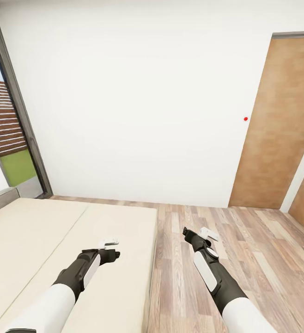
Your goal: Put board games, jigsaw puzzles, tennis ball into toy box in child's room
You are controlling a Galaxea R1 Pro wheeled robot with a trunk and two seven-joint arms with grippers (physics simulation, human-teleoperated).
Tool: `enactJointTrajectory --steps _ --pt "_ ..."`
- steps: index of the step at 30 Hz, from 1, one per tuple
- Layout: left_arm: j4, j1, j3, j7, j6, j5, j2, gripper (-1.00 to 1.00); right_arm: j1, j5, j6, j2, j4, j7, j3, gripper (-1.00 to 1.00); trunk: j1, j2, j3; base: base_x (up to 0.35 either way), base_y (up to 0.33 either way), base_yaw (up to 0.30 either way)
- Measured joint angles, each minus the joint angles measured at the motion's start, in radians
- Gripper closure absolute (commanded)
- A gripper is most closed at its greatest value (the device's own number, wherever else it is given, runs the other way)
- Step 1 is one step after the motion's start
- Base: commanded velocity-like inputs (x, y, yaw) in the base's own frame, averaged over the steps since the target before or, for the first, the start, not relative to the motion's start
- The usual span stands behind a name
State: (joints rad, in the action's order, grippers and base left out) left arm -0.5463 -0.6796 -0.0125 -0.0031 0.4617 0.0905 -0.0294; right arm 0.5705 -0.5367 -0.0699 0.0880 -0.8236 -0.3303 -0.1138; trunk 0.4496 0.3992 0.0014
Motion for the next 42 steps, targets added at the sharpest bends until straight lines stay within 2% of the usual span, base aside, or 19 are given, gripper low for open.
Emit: enactJointTrajectory --steps 26,42 --pt "0.0 0.0 0.001 0.0 0.0 0.0 0.0 -1.0 0.0 0.0 0.0 0.0 0.0 0.0 0.001 -1.0 0.0 0.0 0.0 -0.004 0.0 -0.004" --pt "0.0 0.0 0.001 0.0 0.0 0.0 0.0 -1.0 0.0 0.0 0.0 0.0 0.0 0.0 0.002 -1.0 0.0 0.0 0.0 -0.034 0.051 -0.161"
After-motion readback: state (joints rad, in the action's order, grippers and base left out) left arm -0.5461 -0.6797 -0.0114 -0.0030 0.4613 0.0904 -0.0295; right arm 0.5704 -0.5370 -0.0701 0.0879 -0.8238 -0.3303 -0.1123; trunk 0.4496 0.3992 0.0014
